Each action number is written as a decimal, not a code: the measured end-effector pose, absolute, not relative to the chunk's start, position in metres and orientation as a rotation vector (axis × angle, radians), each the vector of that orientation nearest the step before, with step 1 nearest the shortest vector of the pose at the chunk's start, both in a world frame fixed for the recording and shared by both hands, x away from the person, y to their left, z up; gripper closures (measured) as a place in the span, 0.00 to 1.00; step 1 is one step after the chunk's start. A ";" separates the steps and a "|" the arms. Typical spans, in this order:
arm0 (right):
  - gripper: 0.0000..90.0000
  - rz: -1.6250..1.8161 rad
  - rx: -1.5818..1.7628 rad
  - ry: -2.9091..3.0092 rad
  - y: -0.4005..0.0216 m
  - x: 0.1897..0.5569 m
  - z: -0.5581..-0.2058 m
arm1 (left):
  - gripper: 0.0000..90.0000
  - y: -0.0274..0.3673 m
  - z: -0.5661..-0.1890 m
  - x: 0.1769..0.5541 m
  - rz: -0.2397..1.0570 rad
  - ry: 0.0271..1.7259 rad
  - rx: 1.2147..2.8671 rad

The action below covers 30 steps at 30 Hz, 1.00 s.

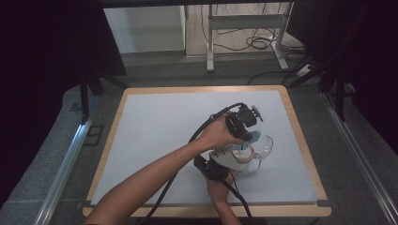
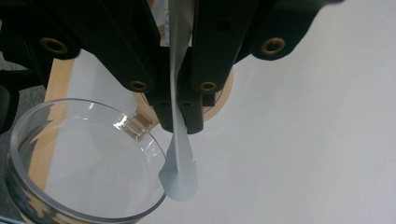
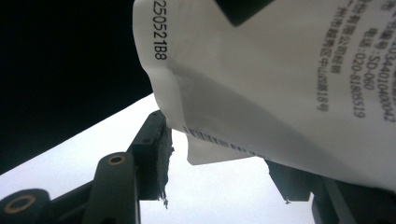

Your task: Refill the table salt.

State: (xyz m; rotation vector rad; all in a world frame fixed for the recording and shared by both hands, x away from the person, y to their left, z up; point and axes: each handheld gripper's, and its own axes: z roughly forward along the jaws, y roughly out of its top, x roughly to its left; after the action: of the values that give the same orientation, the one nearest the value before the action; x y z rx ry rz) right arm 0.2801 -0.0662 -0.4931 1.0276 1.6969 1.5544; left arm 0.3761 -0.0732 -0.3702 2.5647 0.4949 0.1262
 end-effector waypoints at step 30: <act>0.51 1.565 1.040 1.674 -0.070 0.280 -0.491 | 1.00 -0.082 -0.368 0.376 0.140 0.489 2.587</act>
State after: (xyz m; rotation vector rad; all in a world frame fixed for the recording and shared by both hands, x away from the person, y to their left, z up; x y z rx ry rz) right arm 0.2804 -0.0703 -0.4909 1.0403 1.6738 1.5653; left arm 0.3762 -0.0815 -0.3683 2.5869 0.4888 0.1400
